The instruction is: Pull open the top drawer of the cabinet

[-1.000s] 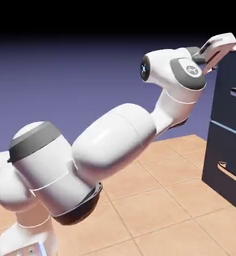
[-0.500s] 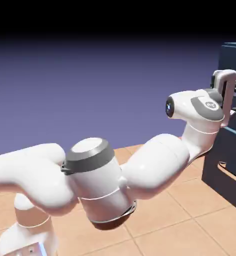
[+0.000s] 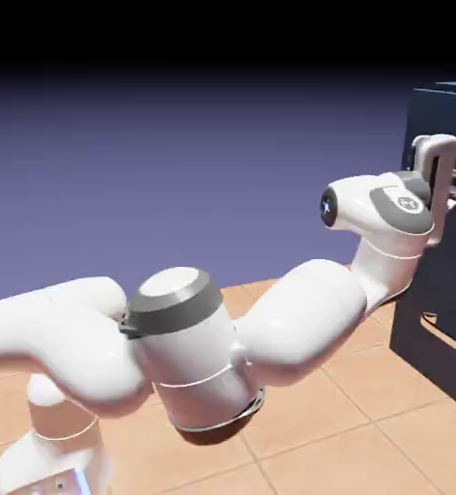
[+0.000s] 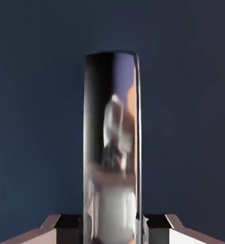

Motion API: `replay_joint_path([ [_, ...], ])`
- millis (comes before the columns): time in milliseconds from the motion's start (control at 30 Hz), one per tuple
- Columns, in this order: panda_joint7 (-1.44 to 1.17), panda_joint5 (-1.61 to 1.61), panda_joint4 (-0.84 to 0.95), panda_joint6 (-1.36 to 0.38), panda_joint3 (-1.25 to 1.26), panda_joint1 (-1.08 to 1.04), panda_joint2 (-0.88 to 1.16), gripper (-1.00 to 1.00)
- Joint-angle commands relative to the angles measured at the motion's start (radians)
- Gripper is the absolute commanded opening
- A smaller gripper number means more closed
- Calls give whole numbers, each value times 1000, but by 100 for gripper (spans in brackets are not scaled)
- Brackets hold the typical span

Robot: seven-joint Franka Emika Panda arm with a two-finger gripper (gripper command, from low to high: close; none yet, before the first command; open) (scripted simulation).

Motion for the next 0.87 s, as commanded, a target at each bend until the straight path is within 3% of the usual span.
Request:
replay_joint_path([
  [0,5,1,-36,-8,8,-29,-1,-100],
  [600,39,116,-645,-39,193,-616,-63,-100],
  [633,39,116,-645,-39,193,-616,-63,100],
  [833,18,185,-771,5,246,-787,-94,100],
])
